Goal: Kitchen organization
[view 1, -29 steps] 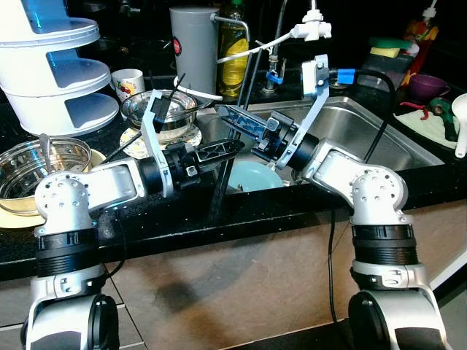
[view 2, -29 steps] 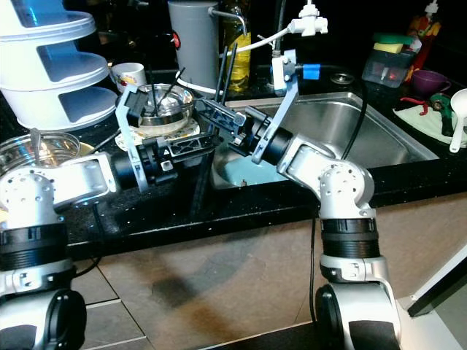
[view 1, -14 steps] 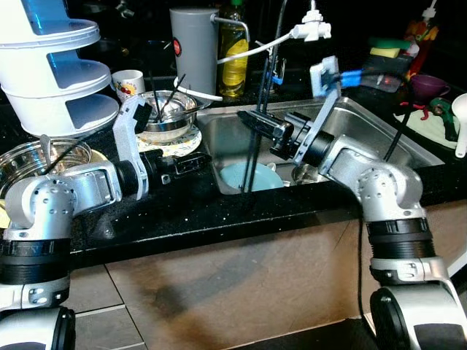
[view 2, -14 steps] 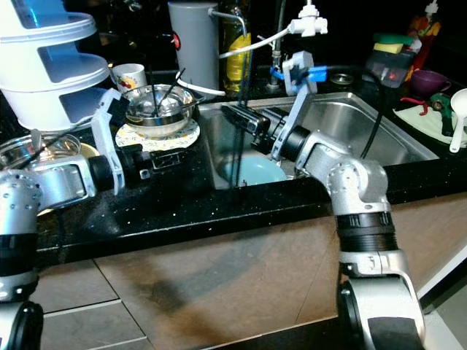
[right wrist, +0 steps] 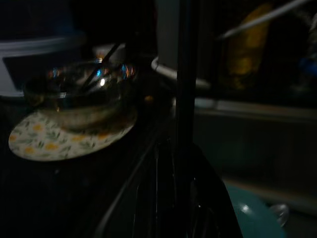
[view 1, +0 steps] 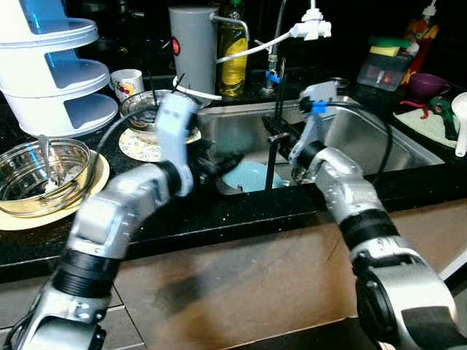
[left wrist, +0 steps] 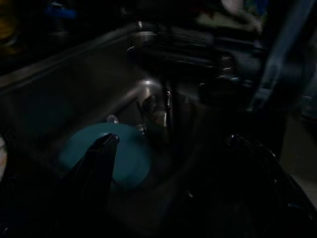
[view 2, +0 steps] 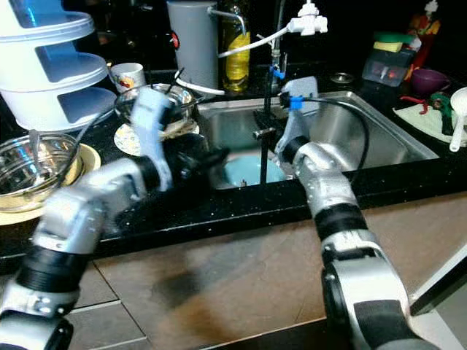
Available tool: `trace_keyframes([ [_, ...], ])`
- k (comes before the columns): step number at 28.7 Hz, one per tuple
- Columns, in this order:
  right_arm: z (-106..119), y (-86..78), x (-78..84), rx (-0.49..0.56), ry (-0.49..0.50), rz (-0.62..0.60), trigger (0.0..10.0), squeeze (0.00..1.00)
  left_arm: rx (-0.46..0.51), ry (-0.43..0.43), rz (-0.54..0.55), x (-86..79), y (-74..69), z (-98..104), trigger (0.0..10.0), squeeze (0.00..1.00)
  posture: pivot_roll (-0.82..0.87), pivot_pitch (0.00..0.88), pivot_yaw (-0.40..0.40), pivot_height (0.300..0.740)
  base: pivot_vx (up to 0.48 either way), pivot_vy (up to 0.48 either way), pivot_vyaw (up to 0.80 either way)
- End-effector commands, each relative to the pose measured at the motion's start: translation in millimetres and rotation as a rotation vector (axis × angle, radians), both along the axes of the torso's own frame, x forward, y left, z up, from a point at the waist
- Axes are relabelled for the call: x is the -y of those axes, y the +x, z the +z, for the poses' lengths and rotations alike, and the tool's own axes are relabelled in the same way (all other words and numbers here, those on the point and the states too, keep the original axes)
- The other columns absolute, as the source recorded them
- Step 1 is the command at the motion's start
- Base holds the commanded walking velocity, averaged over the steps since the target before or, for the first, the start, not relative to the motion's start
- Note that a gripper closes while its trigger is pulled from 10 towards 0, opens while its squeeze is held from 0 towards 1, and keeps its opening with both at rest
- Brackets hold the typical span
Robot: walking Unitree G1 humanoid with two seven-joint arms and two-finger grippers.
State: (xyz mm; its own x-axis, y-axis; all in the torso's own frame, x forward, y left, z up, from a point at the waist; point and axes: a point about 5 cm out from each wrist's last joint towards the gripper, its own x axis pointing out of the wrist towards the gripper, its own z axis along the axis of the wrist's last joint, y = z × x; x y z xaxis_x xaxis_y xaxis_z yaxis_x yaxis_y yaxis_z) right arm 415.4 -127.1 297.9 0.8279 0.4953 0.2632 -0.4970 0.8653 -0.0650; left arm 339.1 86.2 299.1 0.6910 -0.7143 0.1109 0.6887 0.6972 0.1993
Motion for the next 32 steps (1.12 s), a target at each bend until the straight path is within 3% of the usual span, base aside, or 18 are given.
trace_keyframes([
  [1,-4.3,1.5,-2.7,-0.009,-0.013,-0.001,10.0,0.0,0.037,0.065,0.019,-1.0,1.1,-3.2,10.0,0.0,0.05,0.219,-0.003,0.74,0.0,0.0,0.0],
  [7,-11.1,4.6,-7.4,-0.054,-0.018,-0.014,10.0,0.0,0.067,0.157,0.061,-10.1,4.5,-6.4,10.0,0.0,0.09,0.277,0.0,0.74,0.0,0.0,0.0],
  [12,-13.6,6.1,-7.9,-0.065,-0.056,-0.029,10.0,0.0,0.086,0.176,0.101,-16.9,8.2,-5.9,10.0,0.0,0.1,0.281,-0.001,0.74,0.0,0.0,0.0],
  [15,-21.1,7.4,-8.3,-0.118,-0.148,-0.039,10.0,0.0,0.094,0.212,0.136,-24.5,10.3,-8.4,10.0,0.0,0.11,0.28,-0.004,0.74,0.0,0.0,0.0],
  [23,-37.4,7.7,-8.3,-0.22,-0.315,-0.034,10.0,0.0,0.102,0.217,0.133,-26.2,11.7,-8.5,10.0,0.0,0.1,0.264,-0.011,0.74,0.0,0.0,0.0],
  [30,-39.1,7.9,-5.8,-0.235,-0.339,-0.042,10.0,0.0,0.099,0.211,0.112,-23.6,11.3,-9.2,10.0,0.0,0.09,0.25,-0.008,0.74,0.0,0.0,0.0],
  [31,-38.7,8.0,-4.7,-0.237,-0.339,-0.043,10.0,0.03,0.098,0.213,0.106,-22.9,11.1,-9.6,10.0,0.0,0.09,0.25,-0.008,0.74,0.0,0.0,0.0],
  [32,-38.4,8.0,-4.2,-0.238,-0.339,-0.044,10.0,0.75,0.099,0.214,0.103,-22.6,11.0,-9.6,10.0,0.0,0.09,0.25,-0.008,0.74,0.0,0.0,0.0],
])
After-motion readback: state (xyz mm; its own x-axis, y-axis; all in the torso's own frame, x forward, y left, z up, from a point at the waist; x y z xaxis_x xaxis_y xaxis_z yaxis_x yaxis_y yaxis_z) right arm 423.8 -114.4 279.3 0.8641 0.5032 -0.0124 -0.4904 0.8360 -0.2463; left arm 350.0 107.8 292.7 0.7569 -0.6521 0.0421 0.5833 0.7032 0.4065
